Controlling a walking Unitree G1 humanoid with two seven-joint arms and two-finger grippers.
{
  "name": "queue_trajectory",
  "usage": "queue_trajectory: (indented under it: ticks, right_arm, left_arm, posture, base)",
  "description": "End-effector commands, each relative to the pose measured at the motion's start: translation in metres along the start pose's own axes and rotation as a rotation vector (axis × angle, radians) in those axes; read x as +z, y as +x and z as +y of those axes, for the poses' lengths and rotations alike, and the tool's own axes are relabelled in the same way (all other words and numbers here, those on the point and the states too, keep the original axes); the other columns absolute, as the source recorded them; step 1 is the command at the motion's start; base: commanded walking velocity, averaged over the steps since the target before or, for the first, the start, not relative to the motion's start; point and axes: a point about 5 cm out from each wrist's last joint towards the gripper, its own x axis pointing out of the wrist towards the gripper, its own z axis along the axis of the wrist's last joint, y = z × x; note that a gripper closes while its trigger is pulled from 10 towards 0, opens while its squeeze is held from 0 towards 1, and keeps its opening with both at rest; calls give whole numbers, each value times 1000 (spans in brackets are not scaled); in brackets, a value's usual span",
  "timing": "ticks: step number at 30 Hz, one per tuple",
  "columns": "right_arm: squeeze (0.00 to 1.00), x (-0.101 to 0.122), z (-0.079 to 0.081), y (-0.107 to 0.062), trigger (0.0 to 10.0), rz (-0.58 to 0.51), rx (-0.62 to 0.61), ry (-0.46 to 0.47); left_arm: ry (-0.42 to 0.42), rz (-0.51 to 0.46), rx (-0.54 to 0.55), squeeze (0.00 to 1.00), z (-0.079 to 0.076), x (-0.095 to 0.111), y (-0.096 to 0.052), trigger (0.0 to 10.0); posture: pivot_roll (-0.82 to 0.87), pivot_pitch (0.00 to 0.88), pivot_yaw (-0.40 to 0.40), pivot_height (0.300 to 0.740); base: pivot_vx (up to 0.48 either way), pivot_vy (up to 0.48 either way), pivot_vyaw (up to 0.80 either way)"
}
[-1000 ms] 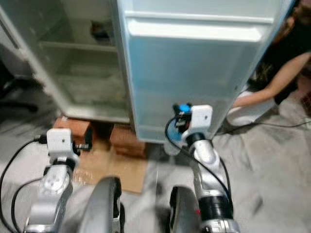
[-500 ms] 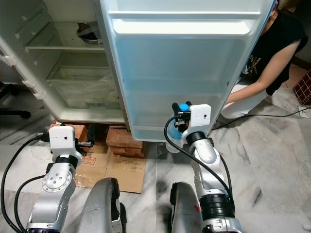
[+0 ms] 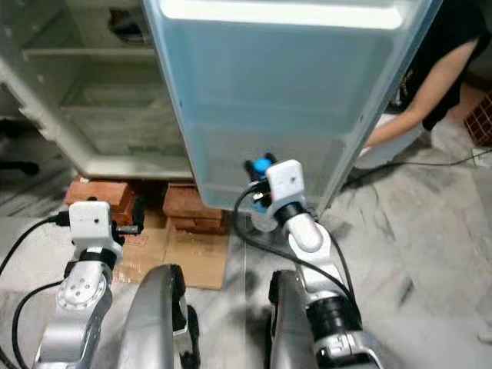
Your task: Restocking fridge
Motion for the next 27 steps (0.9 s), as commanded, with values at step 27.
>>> queue_trajectory:
  ticks: [27]
  right_arm:
    - [0, 36, 31, 32, 10000, -386, 158, -568]
  left_arm:
    - [11, 109, -39, 0, 25, 9, -58, 10000]
  posture:
    - [235, 391, 62, 568]
  base:
    - [0, 0, 0]
